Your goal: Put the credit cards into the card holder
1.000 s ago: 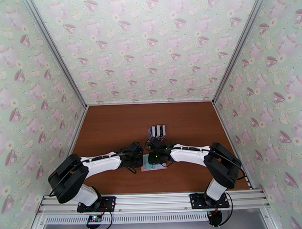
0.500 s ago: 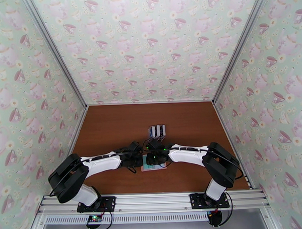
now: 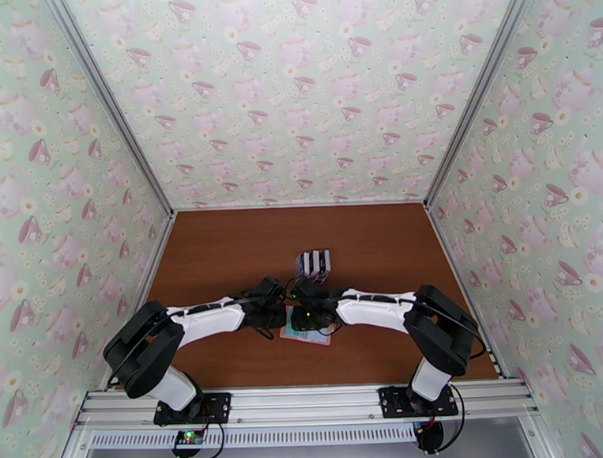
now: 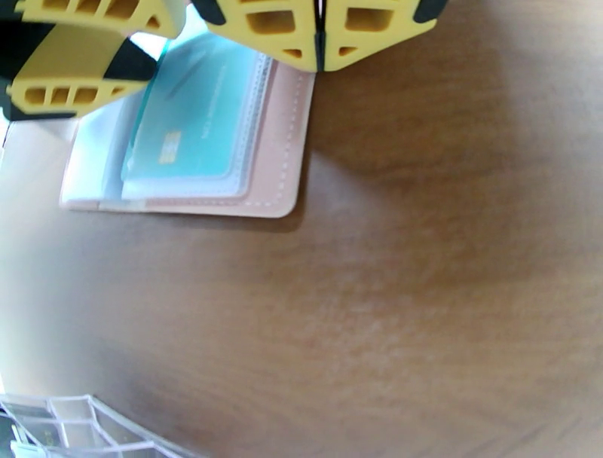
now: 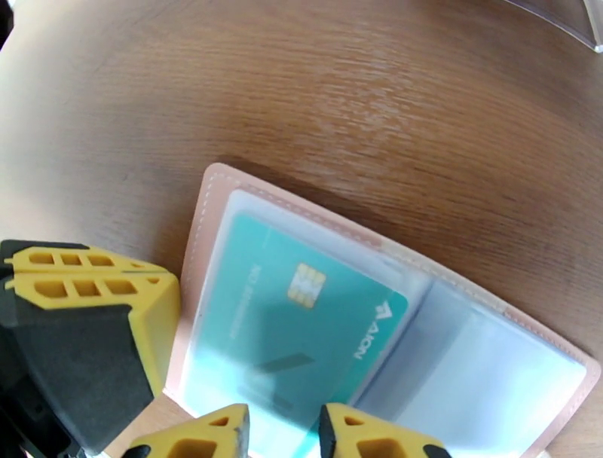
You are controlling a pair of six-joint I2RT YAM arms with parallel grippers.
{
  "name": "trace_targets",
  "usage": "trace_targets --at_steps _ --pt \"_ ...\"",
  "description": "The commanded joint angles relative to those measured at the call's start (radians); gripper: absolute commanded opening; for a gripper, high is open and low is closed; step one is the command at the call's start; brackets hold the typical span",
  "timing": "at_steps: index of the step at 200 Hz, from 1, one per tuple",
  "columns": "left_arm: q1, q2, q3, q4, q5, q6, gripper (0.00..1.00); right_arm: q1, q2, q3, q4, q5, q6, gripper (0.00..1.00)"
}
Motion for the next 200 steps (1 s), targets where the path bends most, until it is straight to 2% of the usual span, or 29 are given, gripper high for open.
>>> trace_targets --at_steps 1,46,98,200 --pt "0.008 0.006 0.01 -0.034 -0.021 0.023 0.1 -0.005 -0.06 0.003 -0.035 0.057 0.007 0.32" --pt "0.004 -0.085 0.003 -0.081 -0.032 0.025 0.14 -0.06 -0.147 -0.035 -0.077 0.084 -0.017 0.33" --pt "-0.033 -0.161 -0.021 -0.083 -0.009 0.005 0.24 -0.111 -0.174 -0.083 -0.08 0.075 -0.035 0.33" --pt "-0.093 -0.155 -0.088 0.008 0.014 -0.066 0.25 -0.145 -0.147 -0.089 -0.072 0.057 -0.051 0.33"
